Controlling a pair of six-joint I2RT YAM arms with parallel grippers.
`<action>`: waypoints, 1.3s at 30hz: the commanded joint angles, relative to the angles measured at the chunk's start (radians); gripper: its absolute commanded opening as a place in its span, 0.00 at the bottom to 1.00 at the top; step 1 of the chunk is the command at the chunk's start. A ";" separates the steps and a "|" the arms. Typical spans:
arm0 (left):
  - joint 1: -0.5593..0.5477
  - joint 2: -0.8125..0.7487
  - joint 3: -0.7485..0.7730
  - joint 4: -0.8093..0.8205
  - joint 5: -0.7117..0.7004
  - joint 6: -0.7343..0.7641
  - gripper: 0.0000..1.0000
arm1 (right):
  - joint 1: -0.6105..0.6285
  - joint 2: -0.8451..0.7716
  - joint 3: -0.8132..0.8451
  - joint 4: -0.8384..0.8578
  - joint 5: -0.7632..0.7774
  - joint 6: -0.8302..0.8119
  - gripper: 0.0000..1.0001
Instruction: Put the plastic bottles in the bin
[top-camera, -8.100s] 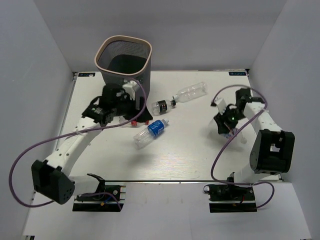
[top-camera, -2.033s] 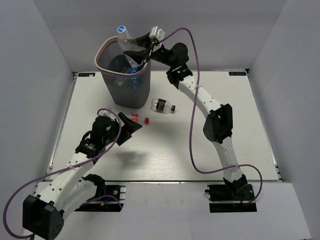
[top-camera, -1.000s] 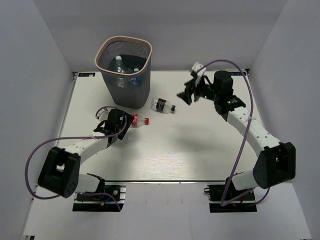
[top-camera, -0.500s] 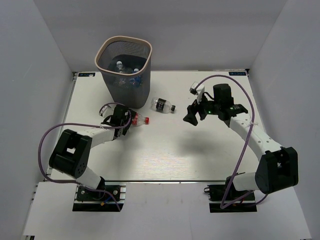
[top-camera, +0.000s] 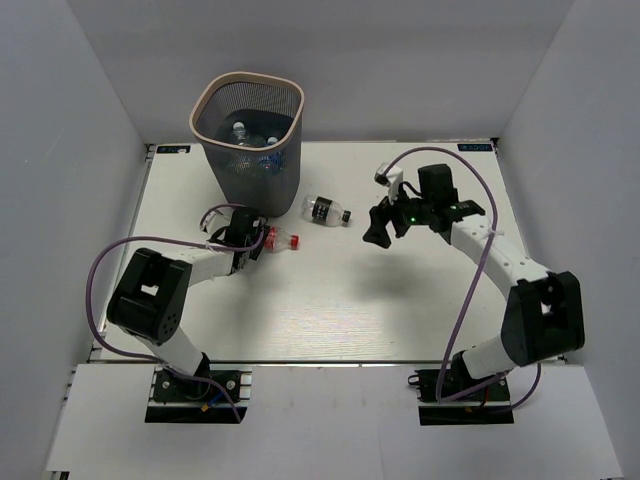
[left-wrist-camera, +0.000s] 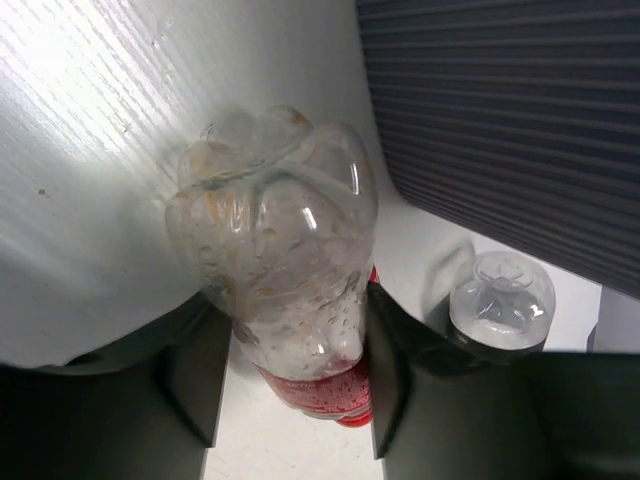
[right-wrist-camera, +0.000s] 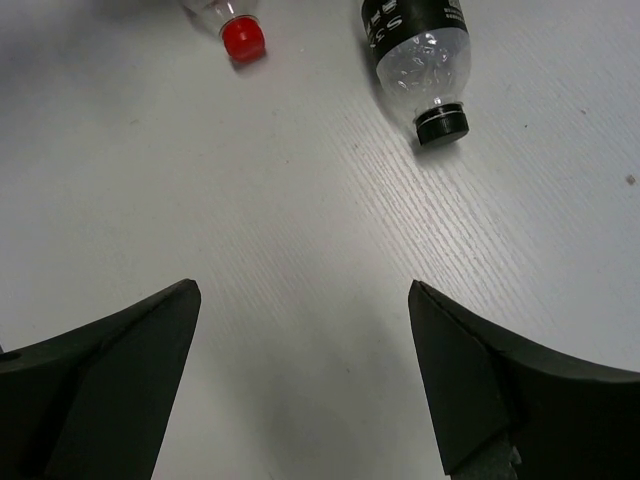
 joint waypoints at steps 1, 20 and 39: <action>0.005 -0.037 -0.033 -0.009 0.000 -0.007 0.37 | -0.004 0.073 0.096 -0.020 -0.029 0.024 0.90; -0.027 -0.697 0.335 -0.305 0.523 0.904 0.07 | 0.088 0.596 0.674 -0.212 -0.028 -0.057 0.90; -0.004 -0.123 0.855 -0.089 -0.339 0.888 0.39 | 0.142 0.603 0.654 -0.179 0.034 -0.091 0.90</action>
